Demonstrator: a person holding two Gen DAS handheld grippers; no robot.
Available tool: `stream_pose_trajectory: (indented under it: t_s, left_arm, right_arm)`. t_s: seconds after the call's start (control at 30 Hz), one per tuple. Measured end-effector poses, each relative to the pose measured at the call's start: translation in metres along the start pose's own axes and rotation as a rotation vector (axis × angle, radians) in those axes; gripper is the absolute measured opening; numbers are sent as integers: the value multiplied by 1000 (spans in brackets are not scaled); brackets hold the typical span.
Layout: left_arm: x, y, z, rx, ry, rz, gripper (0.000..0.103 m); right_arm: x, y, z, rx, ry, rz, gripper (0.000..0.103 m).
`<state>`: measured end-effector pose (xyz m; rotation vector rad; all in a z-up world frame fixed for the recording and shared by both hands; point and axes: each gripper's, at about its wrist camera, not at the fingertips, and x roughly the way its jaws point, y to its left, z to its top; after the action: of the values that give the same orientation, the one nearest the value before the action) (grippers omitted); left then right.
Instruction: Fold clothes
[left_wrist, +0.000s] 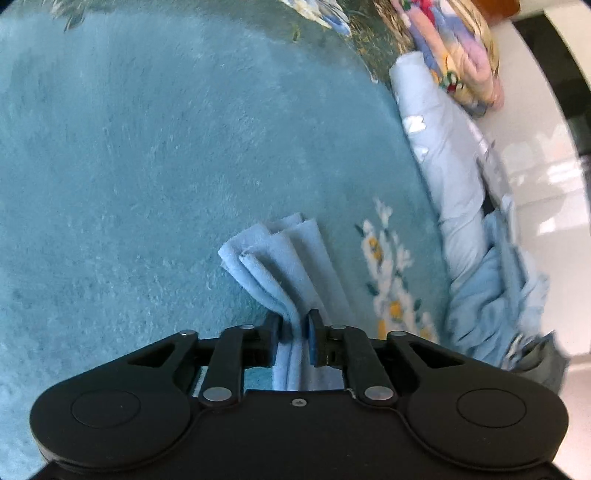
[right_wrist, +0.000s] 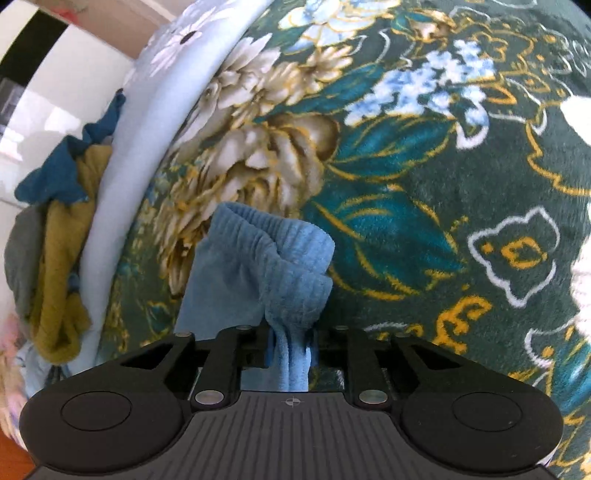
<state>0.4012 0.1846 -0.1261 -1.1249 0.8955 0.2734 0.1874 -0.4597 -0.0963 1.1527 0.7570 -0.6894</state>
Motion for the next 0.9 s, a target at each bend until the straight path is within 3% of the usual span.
stream_pose_trajectory:
  t_s: [0.1, 0.27, 0.3, 0.33, 0.37, 0.67, 0.77, 0.9]
  left_arm:
    - [-3, 11, 6, -62, -25, -37, 24]
    - [-12, 30, 16, -158, -71, -95, 23]
    - [-13, 31, 18, -161, -73, -103, 21]
    - [-15, 30, 20, -154, -71, -107, 8]
    - [-16, 30, 22, -146, -69, -110, 1]
    - [-37, -14, 26, 94, -77, -106, 1]
    - [-56, -50, 12, 288, -100, -133, 1]
    - [-74, -111, -27, 558, -67, -254, 1]
  right_arm:
    - [-6, 7, 0, -13, 0, -14, 28]
    - [-16, 22, -9, -52, -24, -26, 35]
    - [-19, 24, -11, -58, -28, -30, 35]
    - [-21, 27, -13, -63, -33, -34, 35]
    - [-22, 28, -15, -62, -38, -38, 35]
    - [-43, 37, -29, -57, -72, -21, 35]
    - [-49, 33, -30, -46, -85, -3, 35]
    - [-62, 32, -27, -58, -103, 27, 35]
